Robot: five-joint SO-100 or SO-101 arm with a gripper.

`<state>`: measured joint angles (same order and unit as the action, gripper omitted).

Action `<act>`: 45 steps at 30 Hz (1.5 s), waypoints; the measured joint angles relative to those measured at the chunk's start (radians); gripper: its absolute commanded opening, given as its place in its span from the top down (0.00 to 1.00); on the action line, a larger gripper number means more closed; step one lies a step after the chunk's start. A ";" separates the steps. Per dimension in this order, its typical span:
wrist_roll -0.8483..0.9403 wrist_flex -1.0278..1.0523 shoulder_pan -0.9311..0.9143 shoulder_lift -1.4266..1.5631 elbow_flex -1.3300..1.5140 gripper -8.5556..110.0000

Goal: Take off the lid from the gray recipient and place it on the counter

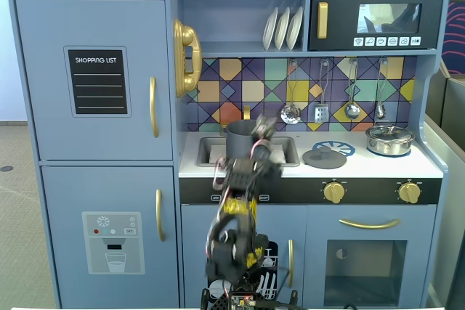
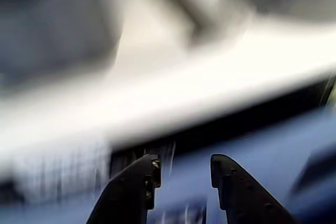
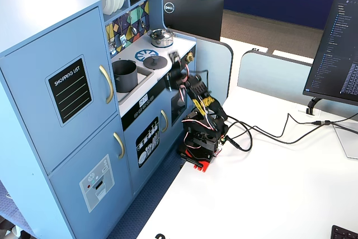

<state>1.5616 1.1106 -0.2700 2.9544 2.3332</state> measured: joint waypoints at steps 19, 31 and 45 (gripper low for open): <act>-0.091 0.232 0.356 0.227 0.669 0.92; -0.055 0.236 0.359 0.227 0.669 0.90; -0.055 0.236 0.350 0.227 0.669 0.90</act>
